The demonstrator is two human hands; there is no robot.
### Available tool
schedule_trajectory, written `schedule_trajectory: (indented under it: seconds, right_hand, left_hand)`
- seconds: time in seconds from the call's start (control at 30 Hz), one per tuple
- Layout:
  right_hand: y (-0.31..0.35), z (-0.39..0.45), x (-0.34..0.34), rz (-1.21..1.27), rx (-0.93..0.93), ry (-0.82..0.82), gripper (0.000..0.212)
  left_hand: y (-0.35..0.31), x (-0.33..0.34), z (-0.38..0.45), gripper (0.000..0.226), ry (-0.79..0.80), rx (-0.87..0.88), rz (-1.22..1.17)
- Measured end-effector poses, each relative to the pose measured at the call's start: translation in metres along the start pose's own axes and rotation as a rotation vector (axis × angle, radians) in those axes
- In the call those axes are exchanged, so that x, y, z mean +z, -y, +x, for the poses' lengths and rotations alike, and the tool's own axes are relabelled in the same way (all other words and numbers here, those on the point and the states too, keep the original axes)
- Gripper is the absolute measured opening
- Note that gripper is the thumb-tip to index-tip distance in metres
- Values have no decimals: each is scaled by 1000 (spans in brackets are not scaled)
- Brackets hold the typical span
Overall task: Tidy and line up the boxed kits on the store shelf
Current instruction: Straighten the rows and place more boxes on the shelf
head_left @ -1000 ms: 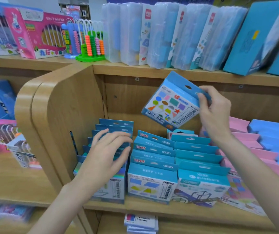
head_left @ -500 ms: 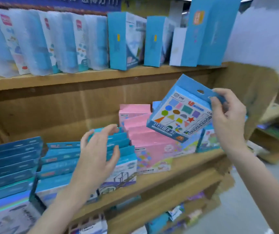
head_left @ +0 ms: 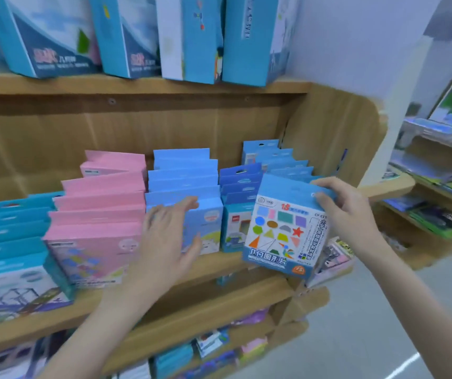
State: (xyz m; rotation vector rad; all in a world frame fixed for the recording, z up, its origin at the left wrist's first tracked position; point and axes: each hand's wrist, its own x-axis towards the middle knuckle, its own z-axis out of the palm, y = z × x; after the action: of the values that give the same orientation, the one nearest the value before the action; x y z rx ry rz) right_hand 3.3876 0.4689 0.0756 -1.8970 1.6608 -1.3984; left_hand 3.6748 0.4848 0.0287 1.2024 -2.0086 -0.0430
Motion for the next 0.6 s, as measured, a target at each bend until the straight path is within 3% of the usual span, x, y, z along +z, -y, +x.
schedule_trajectory:
  seconds: [0.17,0.3,0.37,0.47,0.6]
  right_hand:
    - [-7,7,4,71,-165,287,13]
    - [-8,7,24,260,-177,440,10]
    - [-5,7,31,355,-126,599,27]
    - [-9,0,42,171,-158,860,55]
    - [-12,-16,49,-119,-244,943,50]
  left_hand:
    - [-52,26,1,71,307,-124,-371]
    - [-56,18,-10,67,342,-251,-509]
    - [-48,11,-20,59,359,-297,-537]
    - [-40,9,-37,55,386,-308,-467]
    - [-32,22,-52,60,398,-273,-238]
